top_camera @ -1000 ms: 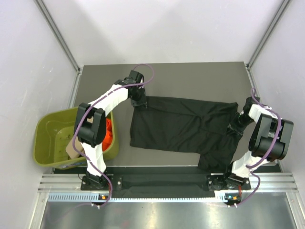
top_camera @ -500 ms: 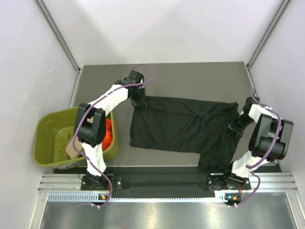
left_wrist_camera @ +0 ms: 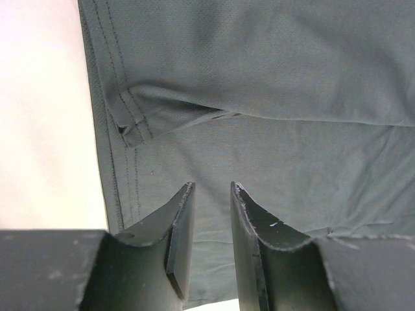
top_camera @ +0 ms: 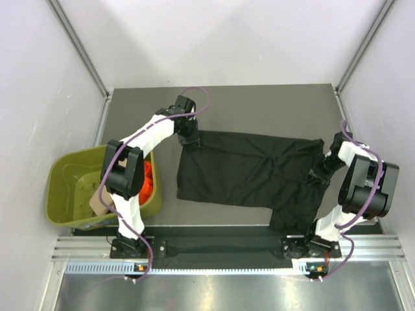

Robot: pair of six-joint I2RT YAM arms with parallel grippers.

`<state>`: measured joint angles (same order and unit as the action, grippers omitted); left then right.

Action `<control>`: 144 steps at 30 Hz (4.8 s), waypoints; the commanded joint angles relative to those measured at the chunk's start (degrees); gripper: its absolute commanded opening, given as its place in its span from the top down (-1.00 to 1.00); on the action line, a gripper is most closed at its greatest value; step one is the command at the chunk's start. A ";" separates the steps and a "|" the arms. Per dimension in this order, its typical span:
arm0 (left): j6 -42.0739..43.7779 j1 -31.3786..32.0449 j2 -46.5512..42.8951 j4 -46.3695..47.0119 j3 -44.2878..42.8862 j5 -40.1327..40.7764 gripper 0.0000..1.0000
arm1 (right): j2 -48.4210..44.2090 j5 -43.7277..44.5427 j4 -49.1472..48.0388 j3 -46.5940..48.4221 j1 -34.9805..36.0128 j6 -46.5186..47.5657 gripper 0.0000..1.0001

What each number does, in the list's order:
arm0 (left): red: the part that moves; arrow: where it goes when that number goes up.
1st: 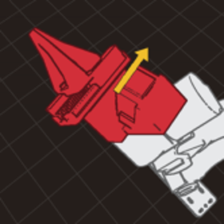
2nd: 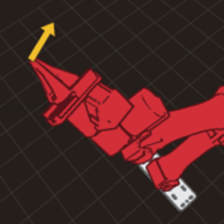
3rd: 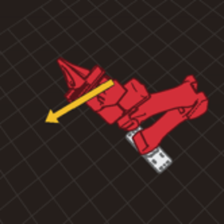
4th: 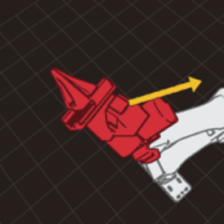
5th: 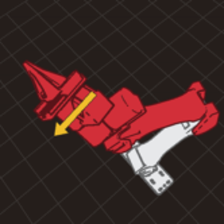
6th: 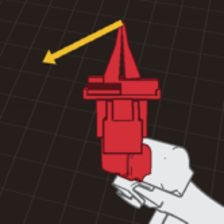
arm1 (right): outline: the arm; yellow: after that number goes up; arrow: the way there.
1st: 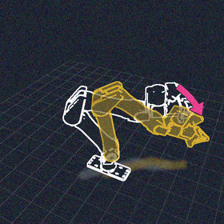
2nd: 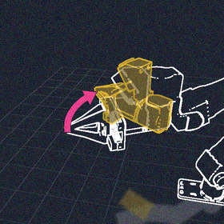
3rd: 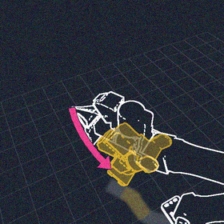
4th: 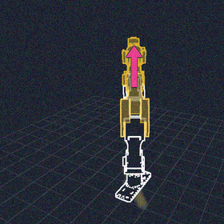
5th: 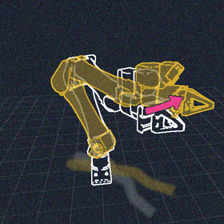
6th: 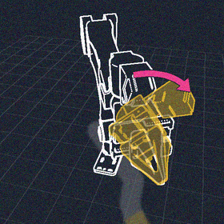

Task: Fold and stack the t-shirts
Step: Fold the tshirt

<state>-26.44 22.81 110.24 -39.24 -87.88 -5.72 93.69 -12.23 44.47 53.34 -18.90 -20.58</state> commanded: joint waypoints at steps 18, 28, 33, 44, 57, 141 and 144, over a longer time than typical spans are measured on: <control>0.60 -0.48 0.16 0.48 -1.60 0.09 0.33 | -3.16 3.00 5.10 1.59 0.44 -0.51 1.00; 0.51 -1.01 0.59 0.57 -1.77 -0.44 0.29 | -4.92 3.79 5.90 -1.31 0.35 -1.22 1.00; 0.77 -1.36 0.95 -0.04 -2.03 0.09 0.07 | -4.57 2.39 4.58 -2.63 0.35 -2.01 0.99; -0.63 -2.94 7.44 -3.46 -8.53 4.04 0.04 | -3.69 1.07 6.95 6.51 0.44 0.71 0.31; -0.55 -2.86 10.44 -5.40 -8.89 8.35 0.12 | -4.22 -1.13 5.81 6.07 0.44 1.59 0.29; -0.11 -9.45 21.07 1.80 -21.90 -1.76 0.23 | 25.49 2.12 0.62 41.93 -2.73 1.33 0.28; -0.37 -9.54 20.99 2.33 -21.99 -0.88 0.26 | 26.01 2.21 0.53 42.63 -2.81 1.33 0.28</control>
<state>-26.06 13.85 130.93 -39.38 -107.48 -6.61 118.78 -10.59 46.13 92.84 -20.82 -19.94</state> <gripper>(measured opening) 0.372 0.358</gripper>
